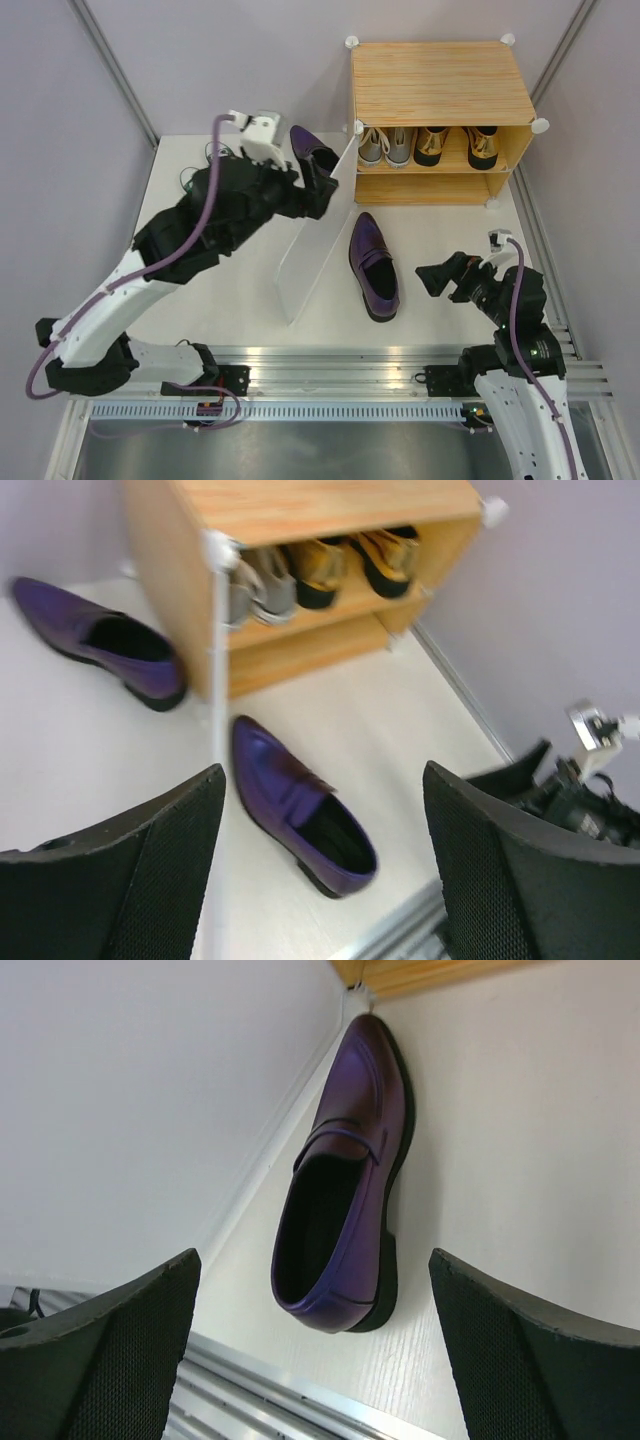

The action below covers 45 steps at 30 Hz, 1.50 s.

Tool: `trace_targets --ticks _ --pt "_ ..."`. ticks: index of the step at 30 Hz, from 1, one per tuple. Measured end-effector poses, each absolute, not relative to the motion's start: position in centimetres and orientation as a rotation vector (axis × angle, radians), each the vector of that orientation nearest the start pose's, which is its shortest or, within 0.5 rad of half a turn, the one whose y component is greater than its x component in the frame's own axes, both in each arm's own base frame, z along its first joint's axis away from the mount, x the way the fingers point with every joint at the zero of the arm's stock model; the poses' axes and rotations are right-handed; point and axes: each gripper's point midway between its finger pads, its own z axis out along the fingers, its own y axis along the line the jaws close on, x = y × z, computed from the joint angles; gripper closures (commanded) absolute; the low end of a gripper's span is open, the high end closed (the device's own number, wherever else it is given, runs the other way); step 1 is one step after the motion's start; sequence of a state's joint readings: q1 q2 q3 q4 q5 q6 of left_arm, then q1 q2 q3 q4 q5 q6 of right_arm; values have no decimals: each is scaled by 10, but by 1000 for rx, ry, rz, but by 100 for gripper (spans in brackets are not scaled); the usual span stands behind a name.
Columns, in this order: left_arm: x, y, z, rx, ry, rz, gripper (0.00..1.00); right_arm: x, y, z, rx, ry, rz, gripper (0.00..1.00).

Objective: Place and organize the shoes in the shoe cabinet

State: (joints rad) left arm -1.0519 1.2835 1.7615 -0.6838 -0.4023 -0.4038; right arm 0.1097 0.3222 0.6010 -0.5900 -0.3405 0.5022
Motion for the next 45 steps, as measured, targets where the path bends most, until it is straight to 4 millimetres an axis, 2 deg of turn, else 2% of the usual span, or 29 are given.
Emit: trace_targets --ticks 2,3,4,7,9,11,14,18,20,25,29,36,41,45 --pt "242 -250 453 200 1764 -620 14 188 104 202 137 1959 767 2" --pt "249 -230 449 157 1769 -570 13 187 106 196 137 1975 780 2" --pt "257 -210 442 110 1776 -520 13 187 107 191 138 1988 792 2" --pt "269 -165 397 33 1857 -369 10 187 111 175 143 2024 820 2" --pt "271 -150 365 14 1917 -296 10 188 113 167 145 2038 834 2" --pt "271 -134 324 5 1997 -203 9 189 114 161 150 2051 841 2" --pt "267 -117 273 6 2093 -103 8 192 115 156 153 2066 844 2" --pt "259 -98 233 -6 2154 -15 7 200 120 153 139 2081 848 2" --pt "257 -92 226 -21 2154 1 7 204 125 148 120 2093 848 2" --pt "262 -79 226 -83 2117 18 7 207 139 134 75 2153 843 2" --pt "266 -71 224 -120 2109 34 7 204 152 131 13 2162 828 2" --pt "259 -67 223 -125 2089 18 7 194 179 118 -108 2200 797 2" --pt "259 -67 223 -124 2085 15 7 182 201 93 -229 2279 646 2" --pt "259 -68 222 -115 2089 14 7 186 206 76 -232 2338 482 2"
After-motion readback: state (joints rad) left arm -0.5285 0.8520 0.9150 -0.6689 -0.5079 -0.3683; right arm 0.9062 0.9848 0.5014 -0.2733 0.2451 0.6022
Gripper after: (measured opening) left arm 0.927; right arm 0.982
